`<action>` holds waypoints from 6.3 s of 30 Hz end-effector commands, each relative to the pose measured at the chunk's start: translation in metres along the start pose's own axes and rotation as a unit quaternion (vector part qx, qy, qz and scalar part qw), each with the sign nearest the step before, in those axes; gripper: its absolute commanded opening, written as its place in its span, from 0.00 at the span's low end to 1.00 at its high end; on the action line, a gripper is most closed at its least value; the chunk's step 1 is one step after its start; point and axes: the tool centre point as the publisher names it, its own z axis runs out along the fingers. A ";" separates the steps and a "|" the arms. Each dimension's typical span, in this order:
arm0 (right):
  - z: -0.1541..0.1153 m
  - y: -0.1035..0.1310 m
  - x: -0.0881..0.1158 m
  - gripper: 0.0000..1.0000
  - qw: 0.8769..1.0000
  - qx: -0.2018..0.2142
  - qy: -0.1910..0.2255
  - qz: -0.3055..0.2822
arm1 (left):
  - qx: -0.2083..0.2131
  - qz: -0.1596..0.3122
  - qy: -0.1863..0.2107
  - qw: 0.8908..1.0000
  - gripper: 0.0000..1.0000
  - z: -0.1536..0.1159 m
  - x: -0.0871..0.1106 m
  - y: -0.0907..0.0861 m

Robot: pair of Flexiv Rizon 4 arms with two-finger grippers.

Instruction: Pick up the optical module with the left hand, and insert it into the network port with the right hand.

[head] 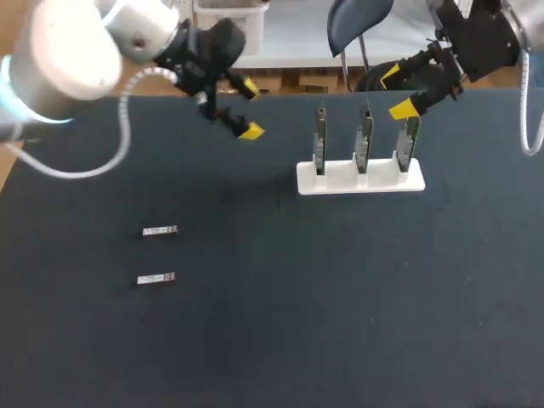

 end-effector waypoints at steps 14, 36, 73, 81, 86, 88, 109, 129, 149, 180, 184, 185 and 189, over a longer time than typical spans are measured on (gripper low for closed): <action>0.000 0.000 0.000 1.00 1.000 0.000 0.000 0.000 | -0.049 -0.056 0.160 0.984 1.00 -0.045 0.137 -0.087; 0.000 0.000 0.000 1.00 1.000 0.000 0.000 0.000 | 0.005 -0.047 0.237 0.970 1.00 -0.036 0.196 -0.107; 0.000 0.000 0.000 1.00 1.000 0.000 0.000 0.000 | 0.037 -0.048 0.294 0.954 1.00 -0.004 0.236 -0.106; 0.000 0.000 0.000 1.00 1.000 0.000 0.000 0.000 | 0.040 -0.042 0.296 0.953 1.00 -0.002 0.237 -0.100; 0.000 0.000 0.000 1.00 1.000 0.000 0.000 0.000 | 0.045 -0.041 0.297 0.953 0.60 0.000 0.237 -0.099; 0.000 0.000 0.000 1.00 1.000 0.000 0.000 0.000 | 0.047 -0.040 0.296 0.953 0.00 0.001 0.237 -0.099; 0.000 0.000 0.000 1.00 1.000 0.000 0.000 0.000 | 0.030 -0.040 0.280 0.959 0.00 -0.002 0.221 -0.091; 0.000 0.000 0.000 1.00 1.000 0.000 0.000 0.000 | -0.174 -0.081 -0.017 0.981 0.00 -0.071 0.073 0.053; 0.000 0.000 0.000 1.00 1.000 0.000 0.000 0.000 | -0.138 0.063 -0.178 0.972 0.00 -0.016 -0.117 0.076; 0.000 0.000 0.000 1.00 1.000 0.000 0.000 0.000 | -0.001 0.081 -0.307 0.948 0.00 0.057 -0.189 0.027; 0.000 0.000 0.000 1.00 1.000 0.000 0.000 0.000 | 0.015 0.079 -0.319 0.944 0.00 0.060 -0.187 0.024; 0.000 0.000 0.000 1.00 1.000 0.000 0.000 0.000 | 0.021 0.077 -0.322 0.943 0.00 0.062 -0.187 0.024; 0.000 0.000 0.000 1.00 1.000 0.000 0.000 0.000 | 0.034 0.071 -0.333 0.940 0.00 0.066 -0.187 0.022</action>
